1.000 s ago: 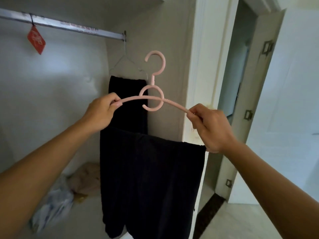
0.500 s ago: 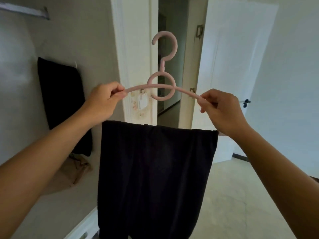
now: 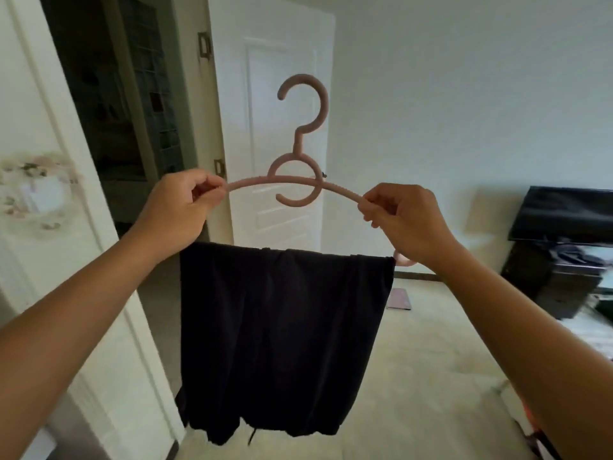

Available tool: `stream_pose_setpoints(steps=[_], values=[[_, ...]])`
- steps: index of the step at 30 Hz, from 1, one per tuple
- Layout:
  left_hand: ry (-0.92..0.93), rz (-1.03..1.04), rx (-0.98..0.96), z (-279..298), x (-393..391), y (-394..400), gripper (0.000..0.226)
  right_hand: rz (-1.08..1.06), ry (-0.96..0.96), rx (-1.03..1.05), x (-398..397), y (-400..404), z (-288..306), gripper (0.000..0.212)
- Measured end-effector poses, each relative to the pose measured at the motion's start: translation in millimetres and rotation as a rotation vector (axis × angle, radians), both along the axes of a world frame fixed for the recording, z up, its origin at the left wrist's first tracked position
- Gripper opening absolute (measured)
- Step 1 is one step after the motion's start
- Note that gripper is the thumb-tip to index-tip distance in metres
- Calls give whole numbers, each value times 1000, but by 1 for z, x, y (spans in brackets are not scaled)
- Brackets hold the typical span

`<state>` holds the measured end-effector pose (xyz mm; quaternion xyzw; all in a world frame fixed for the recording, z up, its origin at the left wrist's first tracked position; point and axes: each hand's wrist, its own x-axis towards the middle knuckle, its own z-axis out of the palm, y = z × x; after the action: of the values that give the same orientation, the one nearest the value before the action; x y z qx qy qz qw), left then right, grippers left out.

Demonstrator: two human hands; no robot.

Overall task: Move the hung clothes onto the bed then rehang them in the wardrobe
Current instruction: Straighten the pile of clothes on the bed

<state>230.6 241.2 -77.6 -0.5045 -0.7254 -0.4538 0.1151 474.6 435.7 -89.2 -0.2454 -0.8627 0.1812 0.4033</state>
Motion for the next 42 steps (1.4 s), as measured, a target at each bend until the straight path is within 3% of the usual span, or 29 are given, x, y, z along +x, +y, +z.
stream_pose_setpoints(steps=[10,17,22,25,30,42], values=[[-263,-364,17,-14,128,165,16,-290,38,-151,163,85,-7,8],[-318,-590,-43,-44,212,282,12,-487,-10,-203,258,135,-32,9],[-292,-788,-97,-57,264,362,23,-681,4,-217,317,162,-45,9],[-305,-905,-151,-61,301,403,22,-812,9,-221,352,173,-53,14],[-293,-1081,-230,-70,362,466,17,-1004,1,-265,405,185,-69,4],[-219,-1348,-427,-120,508,583,12,-1280,-109,-368,515,219,-112,6]])
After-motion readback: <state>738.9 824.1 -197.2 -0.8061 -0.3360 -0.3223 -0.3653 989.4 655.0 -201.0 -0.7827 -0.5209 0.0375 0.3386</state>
